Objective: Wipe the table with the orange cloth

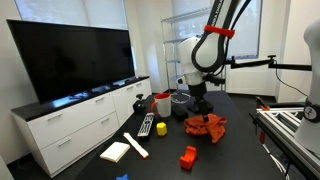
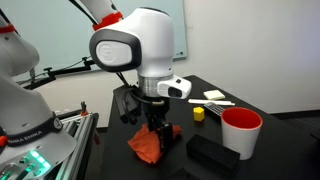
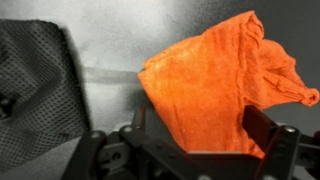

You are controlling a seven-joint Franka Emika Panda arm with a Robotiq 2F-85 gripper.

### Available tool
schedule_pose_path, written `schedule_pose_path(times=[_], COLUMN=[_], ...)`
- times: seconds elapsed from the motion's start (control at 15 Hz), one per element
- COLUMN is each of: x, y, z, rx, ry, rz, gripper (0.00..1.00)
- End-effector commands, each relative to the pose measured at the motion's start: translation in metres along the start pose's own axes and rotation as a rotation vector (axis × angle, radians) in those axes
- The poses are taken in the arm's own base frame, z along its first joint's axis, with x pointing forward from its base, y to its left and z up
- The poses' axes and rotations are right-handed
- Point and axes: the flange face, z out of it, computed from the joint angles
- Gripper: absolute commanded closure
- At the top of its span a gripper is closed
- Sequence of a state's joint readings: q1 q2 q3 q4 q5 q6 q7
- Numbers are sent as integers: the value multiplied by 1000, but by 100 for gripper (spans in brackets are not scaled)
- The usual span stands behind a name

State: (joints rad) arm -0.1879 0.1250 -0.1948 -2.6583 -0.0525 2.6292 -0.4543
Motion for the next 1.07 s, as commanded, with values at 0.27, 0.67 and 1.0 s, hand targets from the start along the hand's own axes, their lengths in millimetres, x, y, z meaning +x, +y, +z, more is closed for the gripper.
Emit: schedule_pose_path(times=[0.27,0.67,1.0], x=[8,12,14], y=[-2,1,3], z=[12,13,10], rx=[-6,-31,-58], ry=[8,44,77], rz=[-63,-49,-35], gripper=[26,73,100])
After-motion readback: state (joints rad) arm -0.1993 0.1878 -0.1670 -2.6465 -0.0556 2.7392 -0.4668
